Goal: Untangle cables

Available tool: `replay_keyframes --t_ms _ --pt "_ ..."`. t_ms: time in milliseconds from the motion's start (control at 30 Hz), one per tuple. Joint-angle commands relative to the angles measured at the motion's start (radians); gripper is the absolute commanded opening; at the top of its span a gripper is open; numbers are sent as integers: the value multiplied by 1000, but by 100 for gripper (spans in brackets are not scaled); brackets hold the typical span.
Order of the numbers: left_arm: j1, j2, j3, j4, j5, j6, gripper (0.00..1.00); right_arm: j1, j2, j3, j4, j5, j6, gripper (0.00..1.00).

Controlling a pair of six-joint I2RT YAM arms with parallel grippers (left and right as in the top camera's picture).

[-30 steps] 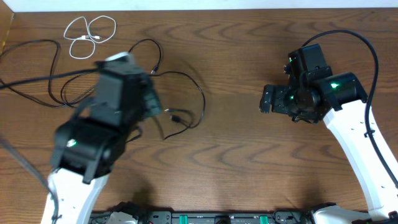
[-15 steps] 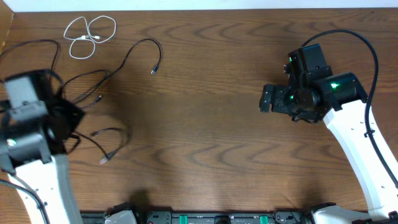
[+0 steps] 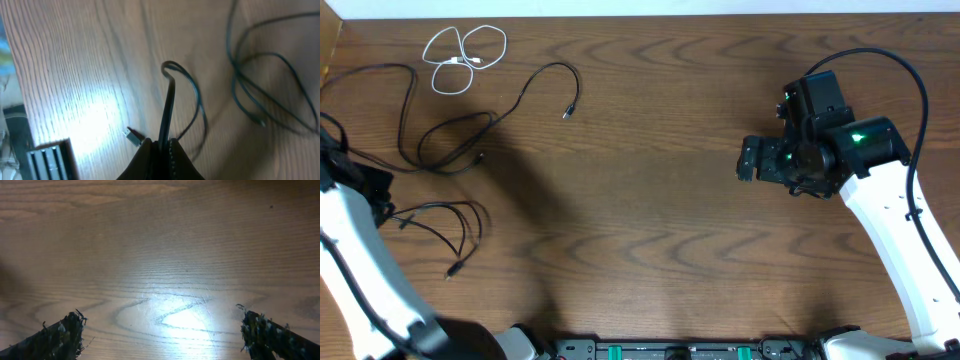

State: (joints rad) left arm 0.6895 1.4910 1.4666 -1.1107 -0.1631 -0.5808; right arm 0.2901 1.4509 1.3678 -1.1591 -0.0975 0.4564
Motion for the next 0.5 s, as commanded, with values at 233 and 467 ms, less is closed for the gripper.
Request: replay_keyframes --t_ms 233,467 --pt "149 241 7 62 -6 -52 8 0 2 -3 8 -3 6 99" --pt "221 369 7 112 -8 14 8 0 2 -3 11 -3 6 99"
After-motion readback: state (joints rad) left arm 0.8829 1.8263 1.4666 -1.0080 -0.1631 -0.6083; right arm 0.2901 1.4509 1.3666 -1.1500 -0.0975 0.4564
